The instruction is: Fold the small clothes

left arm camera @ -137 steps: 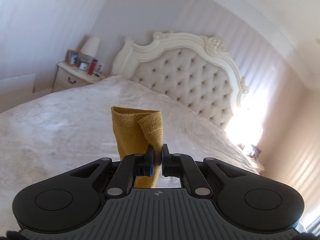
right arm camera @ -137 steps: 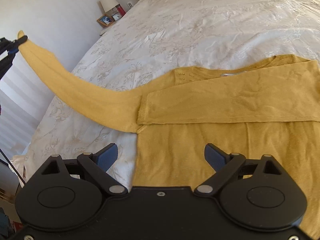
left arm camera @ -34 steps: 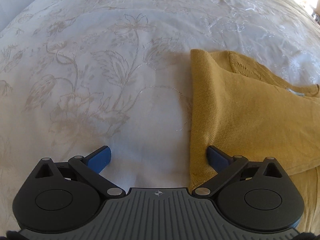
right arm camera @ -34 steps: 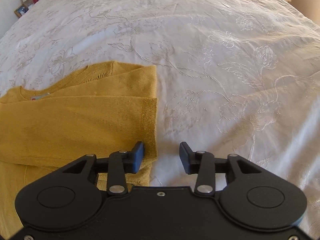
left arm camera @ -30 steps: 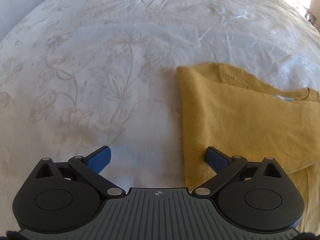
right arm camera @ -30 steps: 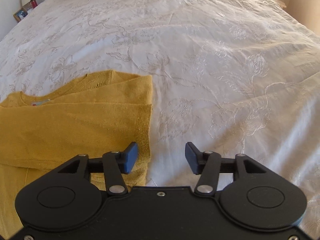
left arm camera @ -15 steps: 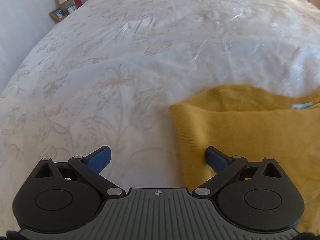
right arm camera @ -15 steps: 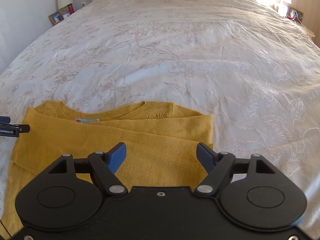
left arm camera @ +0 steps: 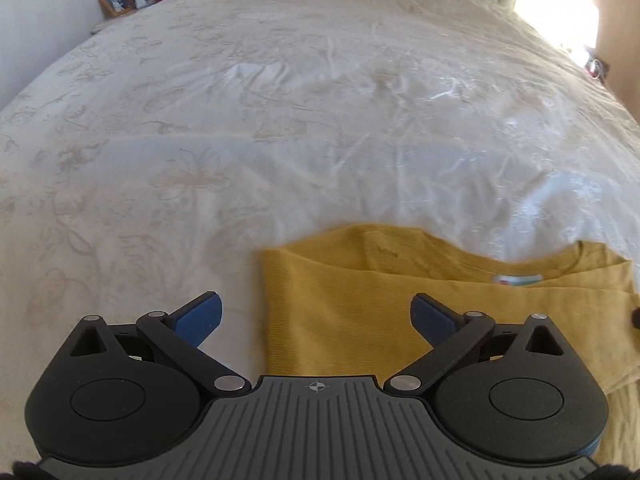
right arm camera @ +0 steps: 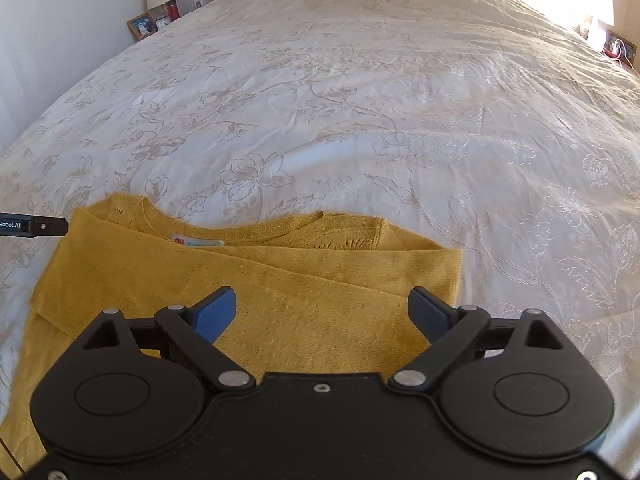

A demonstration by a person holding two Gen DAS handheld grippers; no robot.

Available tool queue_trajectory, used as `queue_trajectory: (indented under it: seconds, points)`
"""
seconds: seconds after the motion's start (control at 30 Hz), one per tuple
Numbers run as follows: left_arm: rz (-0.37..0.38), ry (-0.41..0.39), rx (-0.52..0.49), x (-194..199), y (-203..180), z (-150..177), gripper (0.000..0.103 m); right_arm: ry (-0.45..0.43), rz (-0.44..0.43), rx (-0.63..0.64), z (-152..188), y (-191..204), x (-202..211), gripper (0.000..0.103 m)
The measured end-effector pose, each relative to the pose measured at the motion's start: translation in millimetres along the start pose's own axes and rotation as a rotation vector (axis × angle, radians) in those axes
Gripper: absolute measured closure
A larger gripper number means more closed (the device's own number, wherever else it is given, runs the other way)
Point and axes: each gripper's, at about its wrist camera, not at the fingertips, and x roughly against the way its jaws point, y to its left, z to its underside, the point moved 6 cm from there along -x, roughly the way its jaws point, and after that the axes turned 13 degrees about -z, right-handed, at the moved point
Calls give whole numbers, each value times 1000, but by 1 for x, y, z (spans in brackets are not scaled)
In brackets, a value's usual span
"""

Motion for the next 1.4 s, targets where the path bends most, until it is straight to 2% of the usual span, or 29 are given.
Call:
queue_trajectory:
  seconds: [0.1, 0.2, 0.3, 0.37, 0.53, 0.67, 0.8, 0.93, 1.03, 1.2, 1.27, 1.4]
  points:
    - [69, 11, -26, -2, -25, 6, 0, 11, -34, 16, 0, 9, -8, 7]
    - [89, 13, -82, -11, -41, 15, 0, 37, -70, 60, 6, 17, -19, 3]
    - [58, 72, -111, -36, -37, 27, 0, 118, -43, 63, 19, 9, -35, 3]
    - [87, 89, -93, -51, -29, 32, 0, 177, -4, 34, 31, -6, -44, 2]
    - [106, 87, -152, -45, -33, 26, 0, 142, -18, -33, 33, -20, -35, 1]
    - [131, 87, -95, -24, -21, 24, 0, 107, -9, -54, 30, -18, -15, 1]
    - [117, 83, -65, 6, -6, 35, 0, 74, -13, -65, 37, -10, 11, 1]
    - [114, 109, -54, 31, 6, 67, 0, 94, -21, -70, 61, 4, 30, 1]
    - [85, 167, -83, 37, 11, 102, 0, 130, -16, -118, 90, 7, 40, 1]
    - [44, 283, -134, 43, 24, 173, 0, 211, 64, -213, 149, -3, 60, 1]
    - [43, 299, -112, 46, 33, 191, 0, 228, 88, -247, 170, -11, 70, 1]
    - [51, 312, -45, 54, 46, 206, 0, 219, 123, -320, 194, -26, 93, 1]
